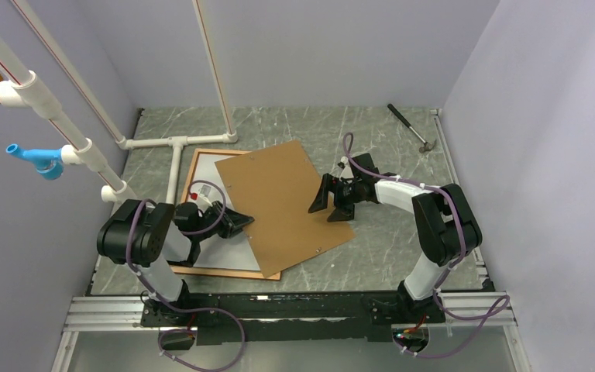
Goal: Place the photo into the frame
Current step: Pick up the photo frame item at the center of the board.
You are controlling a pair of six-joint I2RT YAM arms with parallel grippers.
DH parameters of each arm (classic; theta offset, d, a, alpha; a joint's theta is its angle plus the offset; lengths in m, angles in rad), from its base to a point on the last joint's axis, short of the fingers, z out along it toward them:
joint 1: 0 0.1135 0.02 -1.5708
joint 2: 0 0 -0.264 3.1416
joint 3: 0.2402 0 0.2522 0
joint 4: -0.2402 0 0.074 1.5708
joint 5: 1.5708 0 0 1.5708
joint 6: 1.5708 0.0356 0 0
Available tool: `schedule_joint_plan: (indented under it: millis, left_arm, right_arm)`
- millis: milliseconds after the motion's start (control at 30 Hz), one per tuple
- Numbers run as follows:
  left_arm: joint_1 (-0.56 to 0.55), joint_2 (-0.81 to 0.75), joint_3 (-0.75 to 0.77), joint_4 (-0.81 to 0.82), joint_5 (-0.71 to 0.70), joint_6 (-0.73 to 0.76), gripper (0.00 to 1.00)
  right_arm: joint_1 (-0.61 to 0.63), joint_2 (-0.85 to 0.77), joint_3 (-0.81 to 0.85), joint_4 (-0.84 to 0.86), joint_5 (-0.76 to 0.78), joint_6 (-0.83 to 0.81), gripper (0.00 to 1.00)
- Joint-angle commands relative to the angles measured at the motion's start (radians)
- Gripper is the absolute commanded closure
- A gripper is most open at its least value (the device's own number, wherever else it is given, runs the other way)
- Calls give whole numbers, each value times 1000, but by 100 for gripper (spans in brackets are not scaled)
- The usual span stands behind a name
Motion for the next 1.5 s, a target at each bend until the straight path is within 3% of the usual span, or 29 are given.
schedule_joint_plan:
  millis: [0, 100, 233, 367, 600, 933, 1167, 1333, 1467]
  left_arm:
    - [-21, -32, 10, 103, 35, 3, 88]
    - [-24, -92, 16, 18, 22, 36, 100]
    - [-33, -223, 40, -164, -6, 93, 100]
    - [-60, -414, 116, -477, -54, 217, 100]
    - [-81, -722, 298, -1023, -212, 389, 100]
    - [-81, -998, 608, -1513, -399, 494, 100]
    - [-81, -1140, 802, -1679, -515, 542, 100]
    - [-81, -1168, 916, -1764, -571, 574, 100]
    - [-81, -1182, 985, -1824, -610, 607, 100]
  right_arm:
    - [16, 49, -32, 7, 86, -35, 13]
    - [16, 23, -31, 5, 83, -38, 12]
    - [16, -45, -29, -10, 97, -43, 6]
    - [17, -125, -9, -52, 130, -58, 1]
    - [7, -236, 46, -147, 156, -86, 0]
    - [4, -306, 123, -305, 211, -149, 0]
    - [24, -276, 142, -328, 253, -137, 0]
    - [110, -196, 188, -321, 297, -102, 1]
    - [176, -101, 233, -284, 299, -52, 6]
